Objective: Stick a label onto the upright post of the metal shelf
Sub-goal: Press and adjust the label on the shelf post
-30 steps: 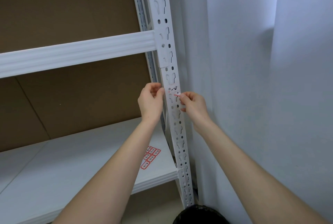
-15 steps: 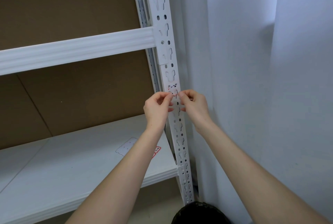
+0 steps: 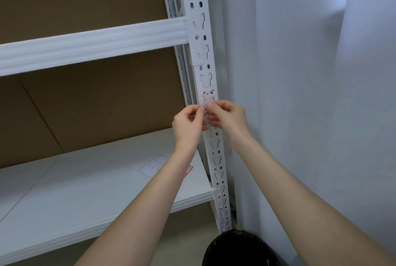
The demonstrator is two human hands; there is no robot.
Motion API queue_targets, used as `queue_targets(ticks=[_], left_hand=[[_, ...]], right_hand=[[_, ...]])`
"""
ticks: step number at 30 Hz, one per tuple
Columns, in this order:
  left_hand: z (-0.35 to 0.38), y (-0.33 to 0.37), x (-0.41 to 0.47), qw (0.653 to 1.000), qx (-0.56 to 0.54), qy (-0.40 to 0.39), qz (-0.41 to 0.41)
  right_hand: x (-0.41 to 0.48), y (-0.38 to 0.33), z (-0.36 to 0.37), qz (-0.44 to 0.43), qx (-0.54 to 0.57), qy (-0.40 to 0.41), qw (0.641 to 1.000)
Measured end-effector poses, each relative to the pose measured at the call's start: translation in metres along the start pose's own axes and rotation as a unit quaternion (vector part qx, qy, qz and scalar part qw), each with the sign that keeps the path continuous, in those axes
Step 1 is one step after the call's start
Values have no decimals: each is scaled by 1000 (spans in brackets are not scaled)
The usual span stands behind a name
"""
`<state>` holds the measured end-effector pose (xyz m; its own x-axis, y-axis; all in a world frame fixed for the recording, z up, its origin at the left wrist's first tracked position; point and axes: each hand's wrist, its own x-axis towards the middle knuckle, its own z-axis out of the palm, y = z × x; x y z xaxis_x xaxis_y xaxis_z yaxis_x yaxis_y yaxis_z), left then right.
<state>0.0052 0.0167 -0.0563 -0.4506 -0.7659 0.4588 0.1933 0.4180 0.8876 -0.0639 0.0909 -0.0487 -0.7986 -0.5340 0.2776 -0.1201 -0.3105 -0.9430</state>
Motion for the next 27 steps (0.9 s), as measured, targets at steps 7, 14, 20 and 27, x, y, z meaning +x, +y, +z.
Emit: queue_targets(ticks=[7,14,20,27], left_hand=[[8,-29,-26,992,-25,-33,-118],[7,-38,-42,979,-95,-28,-179],[5,-36,-43,978,-108,-61,-170],[4,-28,-35,971,-137,-105,-168]], right_hand=[[-15,37,-22,13,-89,50,995],[-29,57,-29,39,-66,12,997],[-30,54,-30,45,-18,1,999],[-25,39,-28,73,48,13,996]])
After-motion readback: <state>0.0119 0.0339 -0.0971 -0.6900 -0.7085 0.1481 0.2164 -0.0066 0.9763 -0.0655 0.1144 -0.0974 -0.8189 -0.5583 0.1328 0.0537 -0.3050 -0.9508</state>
